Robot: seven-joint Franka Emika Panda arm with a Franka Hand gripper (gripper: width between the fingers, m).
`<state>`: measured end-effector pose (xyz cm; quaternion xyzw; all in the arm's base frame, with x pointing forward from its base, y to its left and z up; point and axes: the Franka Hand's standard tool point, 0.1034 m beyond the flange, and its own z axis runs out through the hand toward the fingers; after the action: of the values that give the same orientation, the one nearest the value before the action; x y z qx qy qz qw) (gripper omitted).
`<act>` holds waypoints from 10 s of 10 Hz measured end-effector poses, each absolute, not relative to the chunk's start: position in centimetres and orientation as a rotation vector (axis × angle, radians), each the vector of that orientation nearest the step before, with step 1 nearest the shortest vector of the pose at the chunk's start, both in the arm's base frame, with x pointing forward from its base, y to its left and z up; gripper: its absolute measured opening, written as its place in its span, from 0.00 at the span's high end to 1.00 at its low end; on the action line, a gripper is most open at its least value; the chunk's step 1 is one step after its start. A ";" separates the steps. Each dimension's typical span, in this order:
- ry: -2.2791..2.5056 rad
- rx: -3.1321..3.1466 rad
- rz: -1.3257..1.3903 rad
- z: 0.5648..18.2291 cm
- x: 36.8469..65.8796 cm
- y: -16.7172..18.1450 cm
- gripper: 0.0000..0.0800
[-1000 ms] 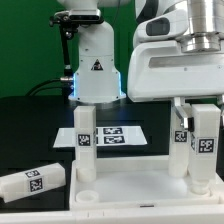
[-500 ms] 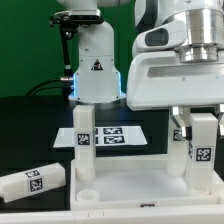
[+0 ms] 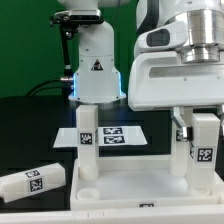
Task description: Assemble desk
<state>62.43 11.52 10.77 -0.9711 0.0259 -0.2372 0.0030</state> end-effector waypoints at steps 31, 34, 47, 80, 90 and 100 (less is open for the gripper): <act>2.344 -1.806 0.004 11.9 63.5 10.8 0.56; 1.815 -2.390 -0.068 11.9 63.4 12.3 0.20; 1.446 -2.677 -0.081 11.7 63.2 11.8 0.64; 2.082 -2.129 0.021 11.6 63.7 11.5 0.64; 0.911 -2.876 -0.110 11.4 63.6 11.2 0.19; 1.231 -2.778 -0.130 12.1 64.5 10.1 0.64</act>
Offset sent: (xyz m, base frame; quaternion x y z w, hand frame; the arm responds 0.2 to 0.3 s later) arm 0.0179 0.0139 0.0221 0.0470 -0.1757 0.0454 0.9823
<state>64.50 10.10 12.13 -0.9122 0.4044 -0.0428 0.0502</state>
